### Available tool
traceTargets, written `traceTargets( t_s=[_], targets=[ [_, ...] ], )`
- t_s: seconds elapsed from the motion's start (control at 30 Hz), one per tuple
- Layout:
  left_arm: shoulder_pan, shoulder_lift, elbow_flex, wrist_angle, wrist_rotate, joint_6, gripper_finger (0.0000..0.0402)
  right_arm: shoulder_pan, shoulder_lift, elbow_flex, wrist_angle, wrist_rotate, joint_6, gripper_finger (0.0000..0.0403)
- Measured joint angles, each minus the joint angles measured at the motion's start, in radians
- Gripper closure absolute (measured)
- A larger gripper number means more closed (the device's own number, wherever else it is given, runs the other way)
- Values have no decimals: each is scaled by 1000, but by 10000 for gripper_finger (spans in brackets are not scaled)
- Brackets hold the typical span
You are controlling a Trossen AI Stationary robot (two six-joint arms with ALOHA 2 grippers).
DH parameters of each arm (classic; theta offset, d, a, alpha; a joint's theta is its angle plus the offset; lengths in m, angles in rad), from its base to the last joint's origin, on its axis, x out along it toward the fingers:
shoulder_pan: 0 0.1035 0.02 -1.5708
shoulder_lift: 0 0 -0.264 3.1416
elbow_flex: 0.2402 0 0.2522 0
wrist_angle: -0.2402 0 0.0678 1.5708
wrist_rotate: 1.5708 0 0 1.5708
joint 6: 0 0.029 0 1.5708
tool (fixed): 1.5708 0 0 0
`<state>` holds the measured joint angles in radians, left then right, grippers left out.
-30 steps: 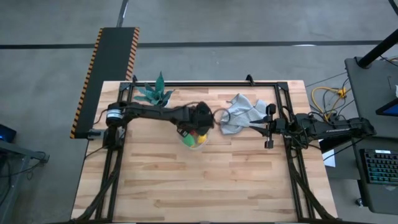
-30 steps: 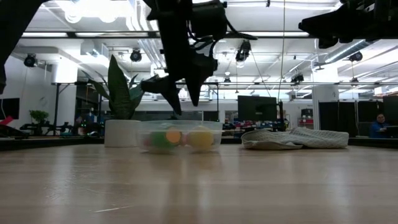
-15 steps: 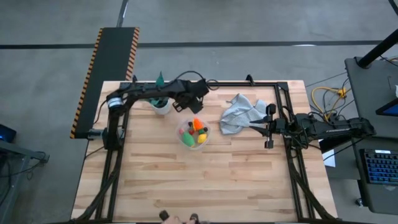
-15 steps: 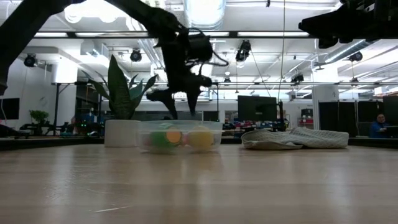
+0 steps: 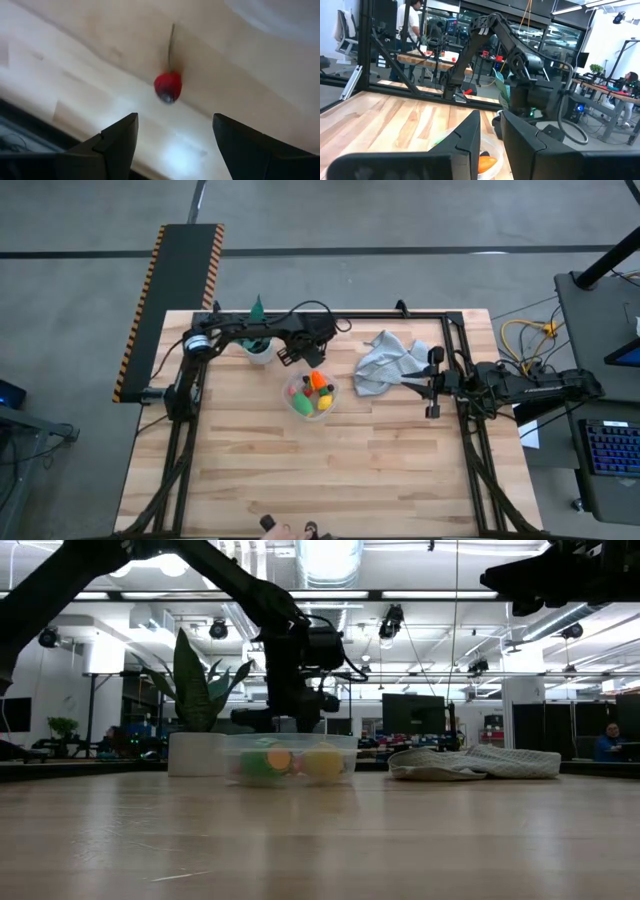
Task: Pick and placing Produce into tupperware
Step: Put the red cherry into the transparent bin
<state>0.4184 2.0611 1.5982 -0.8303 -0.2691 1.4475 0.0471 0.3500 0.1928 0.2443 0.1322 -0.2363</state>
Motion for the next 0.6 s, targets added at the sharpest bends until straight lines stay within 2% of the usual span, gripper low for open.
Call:
traceTargets(
  t_s=[0.6],
  targets=[
    [-5, 59, 2, 101, 8, 29, 159, 0, 0, 0, -3, 0, 15, 332]
  ],
)
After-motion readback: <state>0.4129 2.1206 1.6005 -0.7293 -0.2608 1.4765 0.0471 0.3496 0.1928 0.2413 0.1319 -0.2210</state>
